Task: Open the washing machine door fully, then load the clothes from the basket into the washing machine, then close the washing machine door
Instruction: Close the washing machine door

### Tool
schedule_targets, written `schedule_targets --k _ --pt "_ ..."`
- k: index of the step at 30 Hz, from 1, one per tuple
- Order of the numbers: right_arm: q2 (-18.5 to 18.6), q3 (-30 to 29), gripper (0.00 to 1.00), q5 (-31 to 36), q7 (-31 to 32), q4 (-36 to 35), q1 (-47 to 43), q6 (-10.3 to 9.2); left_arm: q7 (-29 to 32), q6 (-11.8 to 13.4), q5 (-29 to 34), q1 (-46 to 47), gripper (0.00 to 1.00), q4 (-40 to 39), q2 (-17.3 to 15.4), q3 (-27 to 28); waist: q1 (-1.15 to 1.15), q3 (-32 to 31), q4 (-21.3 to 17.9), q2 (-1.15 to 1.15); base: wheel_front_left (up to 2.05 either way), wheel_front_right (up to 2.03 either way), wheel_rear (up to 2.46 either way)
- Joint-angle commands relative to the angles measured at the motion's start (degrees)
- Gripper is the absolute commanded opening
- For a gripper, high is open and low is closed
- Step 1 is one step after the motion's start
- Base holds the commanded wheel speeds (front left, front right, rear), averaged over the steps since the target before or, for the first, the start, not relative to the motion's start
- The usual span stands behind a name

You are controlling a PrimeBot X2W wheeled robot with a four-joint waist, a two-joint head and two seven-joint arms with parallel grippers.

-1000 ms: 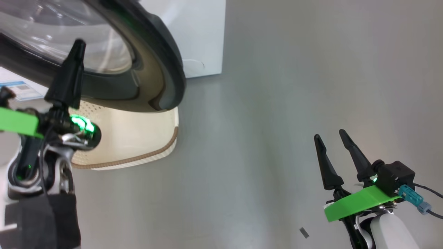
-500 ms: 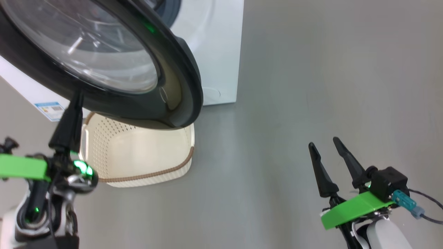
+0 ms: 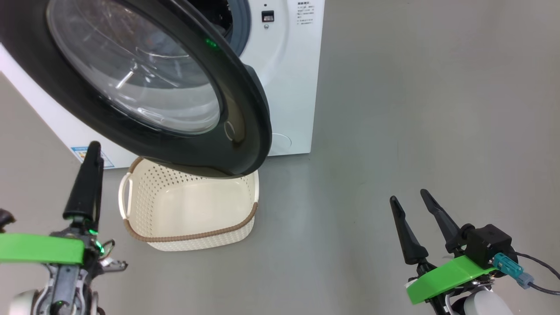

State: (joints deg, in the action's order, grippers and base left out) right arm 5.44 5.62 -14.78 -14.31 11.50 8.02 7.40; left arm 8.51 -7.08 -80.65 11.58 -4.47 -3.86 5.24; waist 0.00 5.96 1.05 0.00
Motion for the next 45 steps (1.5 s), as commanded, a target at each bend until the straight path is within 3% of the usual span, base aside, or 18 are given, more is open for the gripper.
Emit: schedule_targets --k 1,6,9,13,16,24,30,33,39,45 --pt "0.10 1.49 1.00 0.09 -0.69 -1.58 -0.07 0.09 -1.45 -0.41 1.93 0.13 1.00 -2.06 -2.34 0.71 0.00 -0.06 0.11 0.00 0.00 0.00 0.00" --pt "-0.06 1.41 1.00 0.29 -0.69 -1.91 -0.28 0.09 -13.49 -0.41 9.51 -1.22 1.00 -2.65 -7.57 -6.17 0.00 -0.10 0.32 0.00 0.00 0.00 0.00" --pt "-0.15 1.40 1.00 0.29 -0.69 -2.02 -0.41 0.09 -20.82 -0.41 16.63 -1.84 1.00 -0.90 -12.94 -10.72 0.00 -0.21 0.34 0.00 0.00 0.00 0.00" --pt "-0.25 1.22 1.00 0.21 -0.69 -2.16 -0.75 0.09 -23.39 -0.41 28.82 -1.90 1.00 3.43 -16.90 -13.04 0.00 -0.49 0.36 0.00 0.00 0.00 0.00" --pt "-0.28 1.01 1.00 0.18 -0.69 -2.32 -1.09 0.09 -23.47 -0.41 39.05 -2.11 1.00 4.12 -15.33 -9.62 0.00 -0.57 0.36 0.00 0.00 0.00 0.00" --pt "-0.35 0.57 1.00 0.17 -0.69 -2.62 -1.88 0.09 -23.49 -0.41 59.39 -5.91 1.00 3.31 -10.51 -2.94 0.00 -0.82 0.20 0.00 0.00 0.00 0.00" --pt "-0.19 0.44 1.00 0.19 -0.69 -2.68 -2.02 0.09 -23.50 0.17 70.00 -8.66 1.00 1.03 -7.98 -0.78 0.00 -0.83 0.23 0.00 0.00 0.00 0.00" --pt "-0.22 0.34 1.00 0.26 -0.69 -2.80 -2.29 0.09 -23.50 0.96 74.26 -10.73 1.00 0.74 -5.83 0.39 0.00 -0.99 0.30 0.00 0.00 0.00 0.00" --pt "-0.25 0.26 1.00 0.26 -0.69 -2.97 -2.29 0.09 -23.50 2.64 75.71 -12.49 1.00 0.75 -2.97 2.52 0.00 -0.83 0.27 0.00 0.00 0.00 0.00" --pt "-0.39 0.40 1.00 0.22 -0.69 -2.99 -2.05 0.09 -23.50 2.65 76.67 -14.02 1.00 1.83 -1.31 2.90 0.00 -0.36 0.02 0.00 0.00 0.00 0.00"
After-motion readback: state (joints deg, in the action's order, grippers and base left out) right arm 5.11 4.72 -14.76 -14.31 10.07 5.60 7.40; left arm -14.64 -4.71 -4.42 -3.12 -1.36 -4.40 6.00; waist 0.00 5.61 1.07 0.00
